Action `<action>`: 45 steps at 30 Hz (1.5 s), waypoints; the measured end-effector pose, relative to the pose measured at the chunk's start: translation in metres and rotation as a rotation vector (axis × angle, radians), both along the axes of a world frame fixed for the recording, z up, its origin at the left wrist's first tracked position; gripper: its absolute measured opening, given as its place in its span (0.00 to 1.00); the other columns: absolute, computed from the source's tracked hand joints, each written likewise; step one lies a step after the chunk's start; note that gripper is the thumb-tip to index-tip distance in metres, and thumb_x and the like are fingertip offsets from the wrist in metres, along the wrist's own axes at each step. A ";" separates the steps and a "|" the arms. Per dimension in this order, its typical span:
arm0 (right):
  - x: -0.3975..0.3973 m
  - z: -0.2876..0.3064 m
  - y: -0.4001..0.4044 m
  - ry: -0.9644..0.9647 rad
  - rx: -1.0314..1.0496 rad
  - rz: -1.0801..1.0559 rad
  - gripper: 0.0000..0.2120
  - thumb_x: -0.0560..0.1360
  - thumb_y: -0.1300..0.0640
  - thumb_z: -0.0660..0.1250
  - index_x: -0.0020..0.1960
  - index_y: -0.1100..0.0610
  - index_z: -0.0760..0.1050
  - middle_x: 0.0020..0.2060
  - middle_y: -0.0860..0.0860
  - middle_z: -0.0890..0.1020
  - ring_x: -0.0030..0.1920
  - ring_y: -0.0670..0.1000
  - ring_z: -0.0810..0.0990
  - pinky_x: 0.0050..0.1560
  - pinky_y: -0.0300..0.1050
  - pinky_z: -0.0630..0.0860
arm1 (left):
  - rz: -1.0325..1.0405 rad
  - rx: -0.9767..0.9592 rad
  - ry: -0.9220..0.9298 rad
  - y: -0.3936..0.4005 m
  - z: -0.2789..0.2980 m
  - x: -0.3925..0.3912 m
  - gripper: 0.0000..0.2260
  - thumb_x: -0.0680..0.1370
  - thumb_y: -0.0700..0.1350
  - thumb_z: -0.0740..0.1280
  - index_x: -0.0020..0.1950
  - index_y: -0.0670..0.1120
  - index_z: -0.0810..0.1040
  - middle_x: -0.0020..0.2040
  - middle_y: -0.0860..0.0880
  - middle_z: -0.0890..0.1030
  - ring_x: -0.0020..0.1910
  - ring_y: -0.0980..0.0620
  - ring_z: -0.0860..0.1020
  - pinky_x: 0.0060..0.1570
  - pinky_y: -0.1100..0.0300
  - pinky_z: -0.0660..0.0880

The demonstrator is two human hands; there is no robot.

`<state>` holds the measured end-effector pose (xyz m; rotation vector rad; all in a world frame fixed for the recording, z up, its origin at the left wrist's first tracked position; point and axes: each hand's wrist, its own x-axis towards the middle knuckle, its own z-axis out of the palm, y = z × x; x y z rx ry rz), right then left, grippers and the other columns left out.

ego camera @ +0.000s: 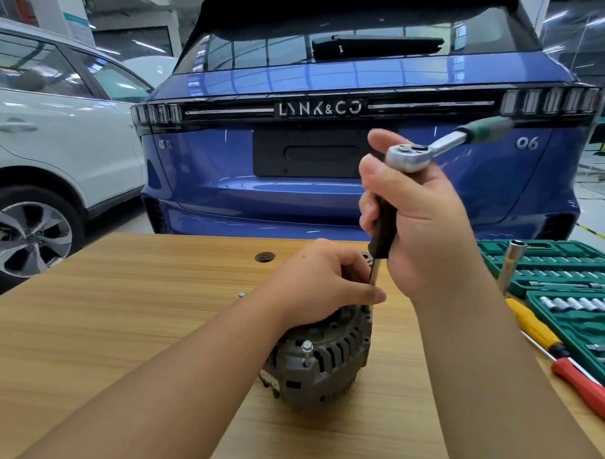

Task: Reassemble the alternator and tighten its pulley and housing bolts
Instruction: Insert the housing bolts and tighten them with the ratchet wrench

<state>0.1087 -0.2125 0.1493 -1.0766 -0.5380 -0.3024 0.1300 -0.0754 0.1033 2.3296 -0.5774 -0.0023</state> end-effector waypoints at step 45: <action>0.008 -0.012 0.016 -0.364 -0.141 -0.168 0.21 0.79 0.63 0.67 0.64 0.40 0.75 0.41 0.51 0.74 0.35 0.48 0.72 0.37 0.39 0.73 | -0.013 -0.060 0.018 0.001 0.000 -0.002 0.05 0.74 0.56 0.77 0.47 0.61 0.83 0.43 0.58 0.85 0.44 0.58 0.83 0.52 0.48 0.81</action>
